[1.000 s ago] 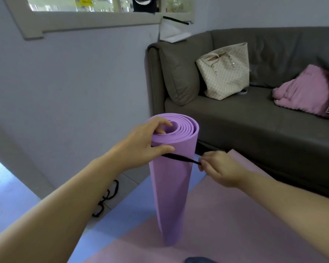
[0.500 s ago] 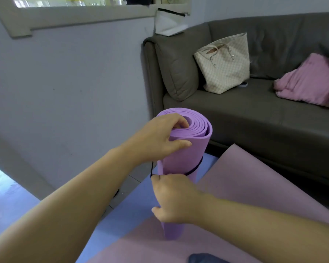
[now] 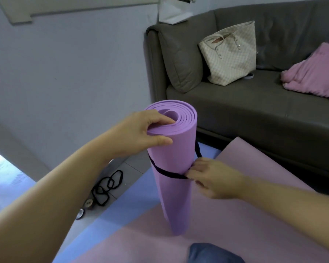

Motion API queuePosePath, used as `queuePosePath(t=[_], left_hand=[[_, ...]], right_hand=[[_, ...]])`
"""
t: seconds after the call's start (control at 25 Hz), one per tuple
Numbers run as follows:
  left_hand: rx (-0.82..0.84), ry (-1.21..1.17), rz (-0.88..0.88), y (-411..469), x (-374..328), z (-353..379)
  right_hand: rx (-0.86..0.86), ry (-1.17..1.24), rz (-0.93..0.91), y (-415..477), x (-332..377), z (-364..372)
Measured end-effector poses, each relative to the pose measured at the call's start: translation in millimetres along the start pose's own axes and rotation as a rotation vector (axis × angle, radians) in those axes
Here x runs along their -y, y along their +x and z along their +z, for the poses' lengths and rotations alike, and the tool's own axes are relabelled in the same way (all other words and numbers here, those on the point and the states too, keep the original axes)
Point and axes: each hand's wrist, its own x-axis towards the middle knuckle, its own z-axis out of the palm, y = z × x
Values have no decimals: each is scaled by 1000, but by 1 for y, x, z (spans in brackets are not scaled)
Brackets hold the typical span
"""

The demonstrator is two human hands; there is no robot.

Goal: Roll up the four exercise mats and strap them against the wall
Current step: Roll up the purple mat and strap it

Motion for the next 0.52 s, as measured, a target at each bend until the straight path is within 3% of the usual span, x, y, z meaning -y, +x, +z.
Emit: queuePosePath(t=[0.08,0.24,0.36,0.44,0.52], left_hand=[[11,-4,0,-1,-4,-3],[86,-42,2,-12,-8,-4],[67,-66,20,-15,-9,0],[25,-85,-4,-14,-1,-4],[-6,-76,-22,-12,6,-8]], right_hand=[[-17,-131,-162,14,-36,-4],[36,-419,-169,42,-94,-31],[116,-254,-32,55,-92,-18],[339,-64,142,49,-82,22],[444,117,250,29,-66,65]])
